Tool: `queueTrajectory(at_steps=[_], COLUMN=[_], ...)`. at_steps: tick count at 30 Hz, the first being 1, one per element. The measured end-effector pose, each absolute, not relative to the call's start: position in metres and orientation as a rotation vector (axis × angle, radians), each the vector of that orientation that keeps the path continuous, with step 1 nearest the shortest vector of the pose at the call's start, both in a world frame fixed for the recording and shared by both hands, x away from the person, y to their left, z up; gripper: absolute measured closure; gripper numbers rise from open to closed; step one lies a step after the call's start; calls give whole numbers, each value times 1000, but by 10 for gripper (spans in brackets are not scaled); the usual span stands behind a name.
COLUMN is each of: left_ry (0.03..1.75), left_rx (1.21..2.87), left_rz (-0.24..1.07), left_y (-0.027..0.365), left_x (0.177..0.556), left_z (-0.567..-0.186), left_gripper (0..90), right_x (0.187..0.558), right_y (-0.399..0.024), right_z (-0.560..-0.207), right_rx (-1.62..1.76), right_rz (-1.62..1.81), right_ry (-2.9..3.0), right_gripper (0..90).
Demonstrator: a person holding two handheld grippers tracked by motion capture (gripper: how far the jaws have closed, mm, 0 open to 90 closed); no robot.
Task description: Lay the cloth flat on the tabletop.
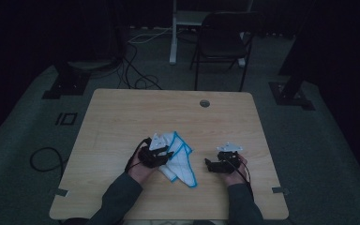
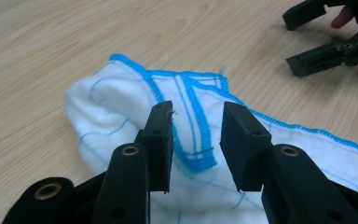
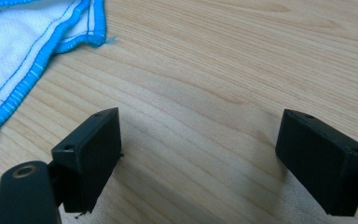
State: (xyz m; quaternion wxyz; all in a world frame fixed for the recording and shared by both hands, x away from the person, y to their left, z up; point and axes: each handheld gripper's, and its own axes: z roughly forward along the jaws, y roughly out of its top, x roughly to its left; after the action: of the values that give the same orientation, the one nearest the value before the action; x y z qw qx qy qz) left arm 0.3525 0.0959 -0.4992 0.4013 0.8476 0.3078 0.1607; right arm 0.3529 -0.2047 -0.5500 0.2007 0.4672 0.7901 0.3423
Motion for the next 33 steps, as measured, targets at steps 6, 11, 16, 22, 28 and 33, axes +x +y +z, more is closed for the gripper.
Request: queueTrajectory(at_steps=[6,11,16,22,28,33], left_ry=[754,737,709,719,744,795], left_rx=[2161,2174,2193,2226,2264,2276], left_rz=[402,402,400,435,473,496], left_y=[85,78,69,61,60,62], left_x=[355,356,357,362,368,372], left_z=[-501,-502,-505,-511,-518,-525], left_gripper=[655,664,688,685,634,677], right_x=[353,353,353,353,353,353], right_y=[-205,-205,-205,-205,-205,-205], right_z=[-550,-550,-550,-550,-550,-550], right_rx=[1306,1305,1305,1305,1304,1303], right_rz=[957,957,958,957,959,959], right_ry=[2207,2208,2207,2208,2209,2209], right_gripper=[144,144,144,144,143,144])
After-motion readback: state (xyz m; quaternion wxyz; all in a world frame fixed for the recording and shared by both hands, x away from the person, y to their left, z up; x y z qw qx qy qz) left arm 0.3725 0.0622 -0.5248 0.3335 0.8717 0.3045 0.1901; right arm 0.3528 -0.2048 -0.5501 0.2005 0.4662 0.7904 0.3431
